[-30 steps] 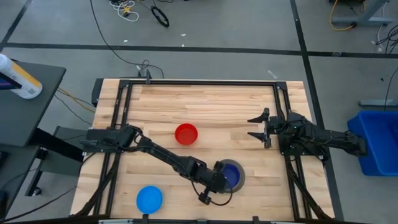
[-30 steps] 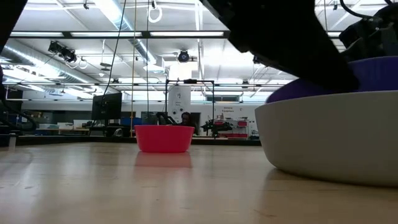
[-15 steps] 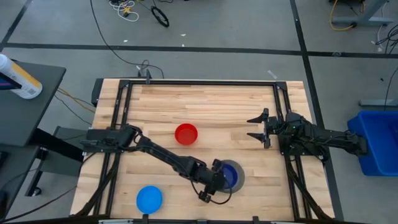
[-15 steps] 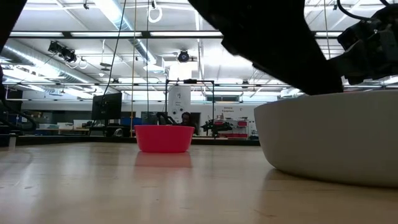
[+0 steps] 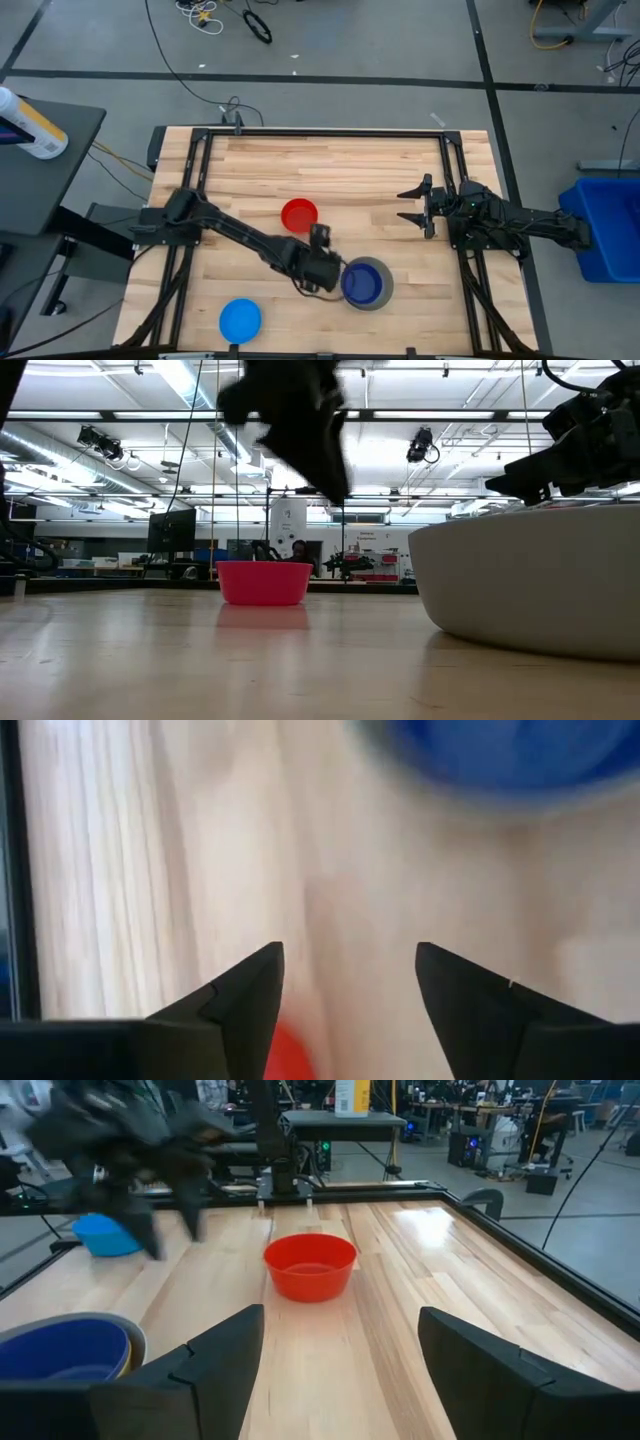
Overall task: Nest bowls inside each other
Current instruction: Stack the red bowl on the dark blue bowl, then stack the light blue bowl on the red bowl
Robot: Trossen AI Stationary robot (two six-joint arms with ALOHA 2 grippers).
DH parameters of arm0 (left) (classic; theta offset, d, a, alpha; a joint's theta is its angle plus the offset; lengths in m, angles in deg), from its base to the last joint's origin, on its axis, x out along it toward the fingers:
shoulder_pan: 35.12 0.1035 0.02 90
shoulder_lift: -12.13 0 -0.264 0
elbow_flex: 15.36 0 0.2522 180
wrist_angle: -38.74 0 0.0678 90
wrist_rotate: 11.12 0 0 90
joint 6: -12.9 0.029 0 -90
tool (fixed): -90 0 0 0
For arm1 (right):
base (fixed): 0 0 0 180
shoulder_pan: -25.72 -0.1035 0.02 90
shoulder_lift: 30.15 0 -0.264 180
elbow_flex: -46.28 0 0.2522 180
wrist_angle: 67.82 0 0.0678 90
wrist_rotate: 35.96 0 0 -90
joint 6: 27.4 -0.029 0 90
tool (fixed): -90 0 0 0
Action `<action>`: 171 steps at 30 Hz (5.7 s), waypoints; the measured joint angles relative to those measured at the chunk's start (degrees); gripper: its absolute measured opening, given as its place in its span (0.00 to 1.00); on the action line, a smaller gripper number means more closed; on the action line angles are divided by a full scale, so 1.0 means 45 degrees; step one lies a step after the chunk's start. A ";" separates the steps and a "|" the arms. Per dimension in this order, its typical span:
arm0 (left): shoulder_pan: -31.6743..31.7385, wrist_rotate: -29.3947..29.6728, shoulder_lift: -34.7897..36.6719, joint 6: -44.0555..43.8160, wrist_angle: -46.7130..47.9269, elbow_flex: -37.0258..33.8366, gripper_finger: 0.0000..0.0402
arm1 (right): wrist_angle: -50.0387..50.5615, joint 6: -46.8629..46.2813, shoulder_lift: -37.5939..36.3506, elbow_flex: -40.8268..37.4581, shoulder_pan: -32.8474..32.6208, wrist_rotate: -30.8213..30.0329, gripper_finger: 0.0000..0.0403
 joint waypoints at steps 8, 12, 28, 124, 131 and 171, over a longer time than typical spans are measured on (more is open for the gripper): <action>0.1199 0.0044 0.1752 -0.1021 -0.1949 -0.3893 0.57 | 0.0000 0.0000 0.0000 0.0000 0.0002 0.0002 0.63; 0.1891 -0.0883 0.2670 -0.1358 -0.3166 -0.5301 0.56 | 0.0000 0.0000 0.0000 0.0000 0.0005 0.0005 0.61; 0.2489 -0.2476 0.2899 -0.2079 -0.5250 -0.7229 0.27 | -0.0005 0.0000 0.0000 0.0000 0.0001 0.0010 0.56; -0.0148 -0.5763 -0.0656 0.2000 -0.8399 -0.1761 0.59 | -0.0574 0.0000 0.0418 -0.0005 0.0004 0.0005 0.57; -0.0298 -0.4217 0.0382 0.1297 -0.4186 -0.1376 0.61 | -0.0607 0.0000 0.0423 -0.0005 0.0001 0.0005 0.56; -0.5102 -0.5448 0.6240 -0.8562 -0.1340 -0.8691 0.55 | -0.0889 -0.0355 0.0495 -0.0005 0.0002 0.0007 0.71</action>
